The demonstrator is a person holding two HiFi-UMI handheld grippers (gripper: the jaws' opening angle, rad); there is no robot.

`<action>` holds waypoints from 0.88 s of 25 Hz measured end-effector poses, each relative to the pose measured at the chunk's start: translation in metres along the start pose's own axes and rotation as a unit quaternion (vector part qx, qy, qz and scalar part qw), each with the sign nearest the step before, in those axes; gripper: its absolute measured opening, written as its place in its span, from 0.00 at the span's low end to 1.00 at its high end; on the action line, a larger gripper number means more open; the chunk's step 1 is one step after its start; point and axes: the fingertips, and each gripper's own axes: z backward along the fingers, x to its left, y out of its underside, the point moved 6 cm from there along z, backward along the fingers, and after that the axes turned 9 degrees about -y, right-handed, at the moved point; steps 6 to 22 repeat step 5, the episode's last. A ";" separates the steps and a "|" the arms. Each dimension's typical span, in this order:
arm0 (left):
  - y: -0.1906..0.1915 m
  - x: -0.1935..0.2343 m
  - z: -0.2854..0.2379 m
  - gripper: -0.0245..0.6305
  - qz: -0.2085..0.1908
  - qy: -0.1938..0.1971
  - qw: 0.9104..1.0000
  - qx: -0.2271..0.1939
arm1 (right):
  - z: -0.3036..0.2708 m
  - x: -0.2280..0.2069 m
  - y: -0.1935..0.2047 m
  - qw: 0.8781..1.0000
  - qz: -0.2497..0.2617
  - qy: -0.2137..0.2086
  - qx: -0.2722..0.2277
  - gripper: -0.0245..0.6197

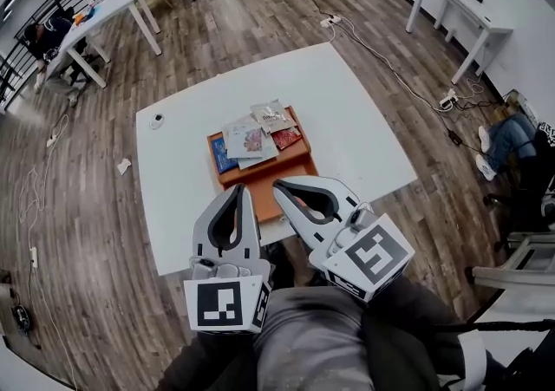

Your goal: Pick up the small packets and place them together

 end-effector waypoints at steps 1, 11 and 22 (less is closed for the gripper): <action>0.001 0.000 -0.001 0.04 0.001 -0.001 1.000 0.002 | -0.001 0.000 0.001 1.000 -0.001 -0.001 0.000 0.05; 0.006 0.002 -0.004 0.04 0.002 -0.003 1.000 0.007 | -0.004 -0.003 0.005 1.000 -0.002 -0.006 0.001 0.05; 0.006 0.002 -0.004 0.04 0.002 -0.003 1.000 0.007 | -0.004 -0.003 0.005 1.000 -0.002 -0.006 0.001 0.05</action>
